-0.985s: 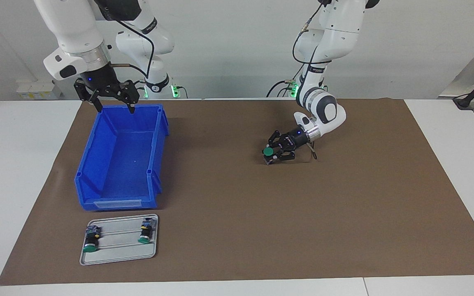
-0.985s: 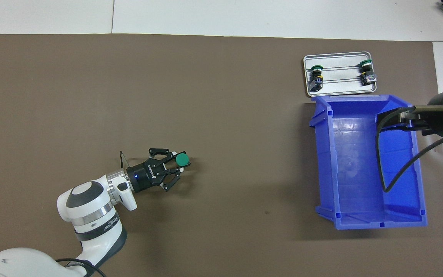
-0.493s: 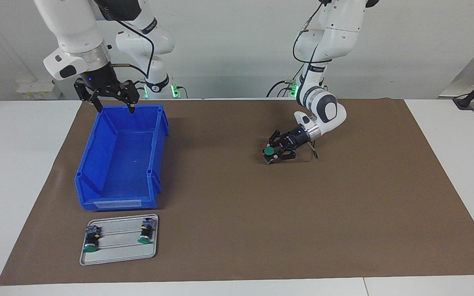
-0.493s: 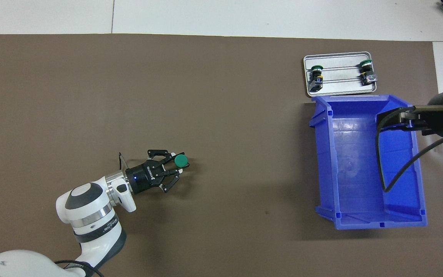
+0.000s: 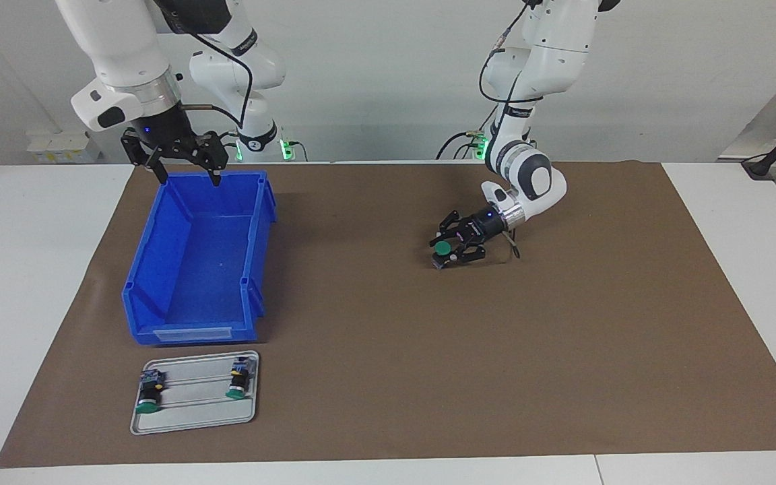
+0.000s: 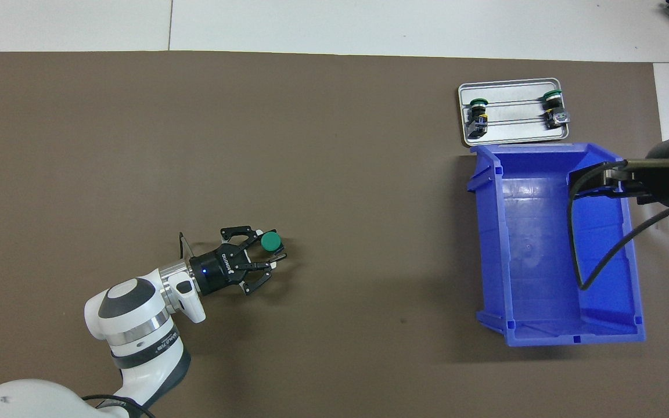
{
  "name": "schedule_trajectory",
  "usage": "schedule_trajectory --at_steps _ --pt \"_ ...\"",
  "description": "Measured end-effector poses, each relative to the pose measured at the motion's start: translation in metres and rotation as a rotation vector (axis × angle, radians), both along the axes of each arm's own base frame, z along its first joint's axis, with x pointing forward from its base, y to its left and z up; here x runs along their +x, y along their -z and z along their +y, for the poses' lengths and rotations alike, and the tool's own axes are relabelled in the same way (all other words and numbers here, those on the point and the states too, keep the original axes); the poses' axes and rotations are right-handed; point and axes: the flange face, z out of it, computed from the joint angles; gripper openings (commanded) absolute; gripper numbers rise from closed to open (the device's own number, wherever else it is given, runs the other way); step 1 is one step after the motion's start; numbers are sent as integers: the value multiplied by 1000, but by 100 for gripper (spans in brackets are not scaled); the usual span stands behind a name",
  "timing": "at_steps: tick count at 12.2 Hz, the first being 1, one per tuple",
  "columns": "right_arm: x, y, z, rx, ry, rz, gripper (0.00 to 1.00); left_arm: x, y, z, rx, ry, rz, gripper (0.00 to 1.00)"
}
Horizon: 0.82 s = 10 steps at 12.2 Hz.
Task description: Place and press button with both arms
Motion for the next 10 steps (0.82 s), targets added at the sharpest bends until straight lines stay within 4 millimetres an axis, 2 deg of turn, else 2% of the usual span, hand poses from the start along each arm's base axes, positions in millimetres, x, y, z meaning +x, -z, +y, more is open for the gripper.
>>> schedule_trajectory --at_steps 2,3,4,10 --pt "0 0 0 0 0 0 100 -2 0 -1 2 4 -3 70" --pt "0 0 0 0 0 0 100 -3 0 -1 3 7 -4 78" --pt "0 0 0 0 0 0 100 -4 0 -2 3 9 -4 91" --pt "0 0 0 0 0 0 100 -6 1 -3 6 12 -4 95"
